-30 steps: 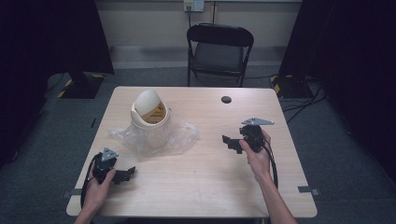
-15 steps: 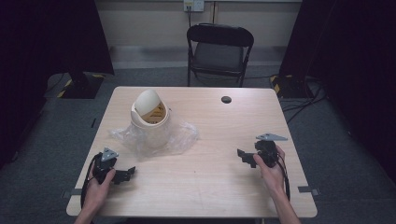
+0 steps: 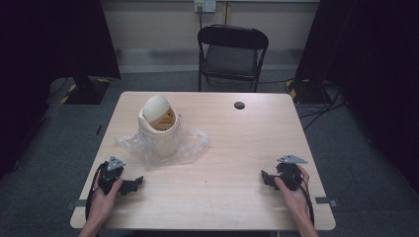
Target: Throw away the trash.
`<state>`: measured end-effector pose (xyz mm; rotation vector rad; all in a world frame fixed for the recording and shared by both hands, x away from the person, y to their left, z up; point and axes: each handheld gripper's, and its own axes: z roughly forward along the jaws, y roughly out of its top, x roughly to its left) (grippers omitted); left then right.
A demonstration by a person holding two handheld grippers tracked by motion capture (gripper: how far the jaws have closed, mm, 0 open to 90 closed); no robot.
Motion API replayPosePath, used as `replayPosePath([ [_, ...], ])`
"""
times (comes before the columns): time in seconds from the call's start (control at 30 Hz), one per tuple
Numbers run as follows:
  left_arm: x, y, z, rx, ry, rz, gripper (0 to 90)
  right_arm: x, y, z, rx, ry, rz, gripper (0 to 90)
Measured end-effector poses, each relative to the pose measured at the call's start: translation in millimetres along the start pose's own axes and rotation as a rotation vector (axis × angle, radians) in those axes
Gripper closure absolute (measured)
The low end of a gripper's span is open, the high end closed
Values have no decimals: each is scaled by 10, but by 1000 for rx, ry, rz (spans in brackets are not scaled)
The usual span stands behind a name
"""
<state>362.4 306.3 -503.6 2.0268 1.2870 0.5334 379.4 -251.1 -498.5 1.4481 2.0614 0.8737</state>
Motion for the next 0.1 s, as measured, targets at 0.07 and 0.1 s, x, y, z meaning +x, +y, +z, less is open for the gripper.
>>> replayPosePath([
  [0.07, 0, 0, 0, 0, 0, 0, 12, 14, -15, 1, -11, -8, 6, 129],
  [0.1, 0, 0, 0, 0, 0, 1, 12, 16, -16, 1, -12, -11, 9, 129],
])
